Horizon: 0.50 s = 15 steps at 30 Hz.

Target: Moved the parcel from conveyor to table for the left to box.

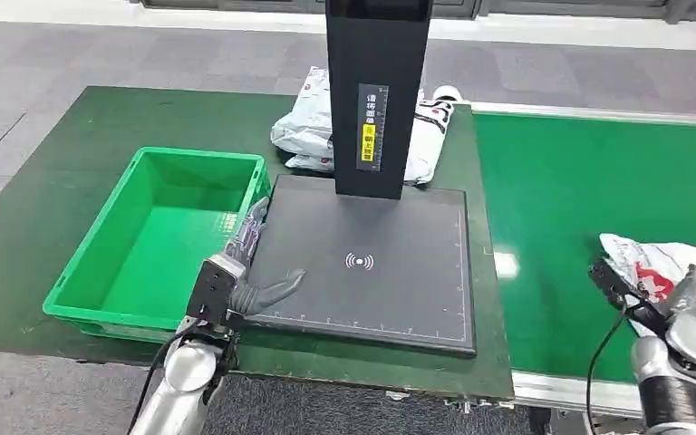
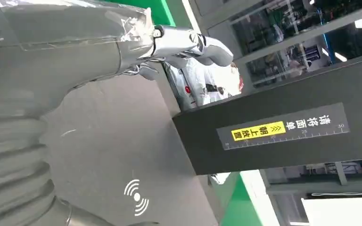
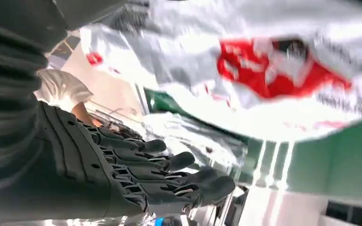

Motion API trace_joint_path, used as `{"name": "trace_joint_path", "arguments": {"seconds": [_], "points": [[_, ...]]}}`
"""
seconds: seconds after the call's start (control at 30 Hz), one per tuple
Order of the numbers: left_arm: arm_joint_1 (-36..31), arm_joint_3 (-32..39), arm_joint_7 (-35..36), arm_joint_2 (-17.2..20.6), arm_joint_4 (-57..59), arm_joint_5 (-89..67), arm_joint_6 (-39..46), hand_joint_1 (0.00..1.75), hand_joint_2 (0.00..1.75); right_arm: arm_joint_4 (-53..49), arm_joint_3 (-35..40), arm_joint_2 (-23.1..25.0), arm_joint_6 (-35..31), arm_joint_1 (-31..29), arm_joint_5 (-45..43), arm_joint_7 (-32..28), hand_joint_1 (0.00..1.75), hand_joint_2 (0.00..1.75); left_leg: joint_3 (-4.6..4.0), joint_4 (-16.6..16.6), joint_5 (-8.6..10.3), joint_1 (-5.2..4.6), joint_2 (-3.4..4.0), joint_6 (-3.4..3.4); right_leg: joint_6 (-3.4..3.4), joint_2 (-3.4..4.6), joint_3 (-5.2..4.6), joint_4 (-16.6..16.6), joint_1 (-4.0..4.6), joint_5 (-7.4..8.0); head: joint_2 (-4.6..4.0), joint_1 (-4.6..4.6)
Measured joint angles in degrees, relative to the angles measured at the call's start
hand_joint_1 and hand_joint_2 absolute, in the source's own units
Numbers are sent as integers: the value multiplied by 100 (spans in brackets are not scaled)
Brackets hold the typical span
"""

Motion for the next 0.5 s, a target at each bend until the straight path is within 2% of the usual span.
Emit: {"name": "trace_joint_path", "arguments": {"seconds": [0.27, 0.5], "points": [[1, 2, 0, 0, 0, -7, 70, 0, 175, -4, 13, -50, -483, -264, 7, 61, 0, 175, 0, 0, 0, -1, 1, 0, 0, 2, -1, 0, -2, 0, 0, 0], [1, 2, -87, 2, 33, 57, 166, 0, 175, 408, 35, -79, -457, -657, 144, 107, 0, 175, 0, 0, 2, -1, -1, 1, 1, -2, 0, 0, -1, 0, 0, 0]]}}
